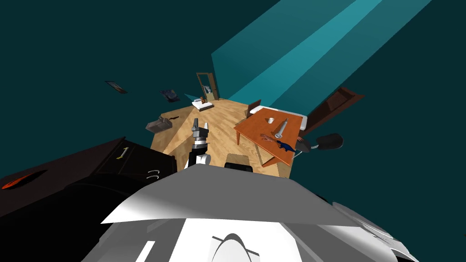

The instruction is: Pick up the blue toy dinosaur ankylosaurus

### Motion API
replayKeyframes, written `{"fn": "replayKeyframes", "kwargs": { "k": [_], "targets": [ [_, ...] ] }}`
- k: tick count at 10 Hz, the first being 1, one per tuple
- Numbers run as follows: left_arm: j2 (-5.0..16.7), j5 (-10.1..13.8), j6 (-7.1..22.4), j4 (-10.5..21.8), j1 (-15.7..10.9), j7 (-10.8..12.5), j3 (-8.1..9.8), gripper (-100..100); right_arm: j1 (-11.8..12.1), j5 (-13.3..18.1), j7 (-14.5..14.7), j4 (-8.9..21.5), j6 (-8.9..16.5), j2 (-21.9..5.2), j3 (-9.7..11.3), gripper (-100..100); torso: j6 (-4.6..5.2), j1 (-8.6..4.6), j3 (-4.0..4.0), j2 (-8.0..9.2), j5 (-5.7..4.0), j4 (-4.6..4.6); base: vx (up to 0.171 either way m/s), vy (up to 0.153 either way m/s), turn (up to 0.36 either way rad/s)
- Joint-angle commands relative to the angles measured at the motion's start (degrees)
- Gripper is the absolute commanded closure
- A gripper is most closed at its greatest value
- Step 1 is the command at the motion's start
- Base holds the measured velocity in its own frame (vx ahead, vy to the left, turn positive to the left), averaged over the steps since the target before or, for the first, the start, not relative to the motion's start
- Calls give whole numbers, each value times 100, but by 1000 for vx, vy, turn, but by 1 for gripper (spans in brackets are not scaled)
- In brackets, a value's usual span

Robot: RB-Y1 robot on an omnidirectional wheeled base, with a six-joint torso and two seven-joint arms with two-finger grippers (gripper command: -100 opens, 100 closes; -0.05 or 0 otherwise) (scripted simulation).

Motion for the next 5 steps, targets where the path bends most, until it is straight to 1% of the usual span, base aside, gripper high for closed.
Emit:
{"fn": "replayKeyframes", "kwargs": {
  "k": [1,2,3,4,5],
  "targets": [
    [0,0,0,0,0,0,0,0,-116,44,-10,217,-17,-8,61,-100,0,0,0,0,0,0,15,6,-14],
    [0,0,0,0,0,0,0,0,-213,191,60,371,-75,-262,200,-100,2,-6,4,7,-2,1,34,23,250],
    [0,0,0,0,-1,0,-1,0,-213,191,60,521,-75,-262,200,-100,-6,-4,1,1,0,1,38,14,128],
    [0,0,0,0,0,0,0,0,-213,191,60,594,-75,-262,200,-100,2,-5,1,1,-1,0,16,4,-39],
    [0,0,0,0,0,0,1,0,-308,330,127,821,-133,-499,332,-100,4,-8,4,8,-3,1,34,17,231]
  ]
}}
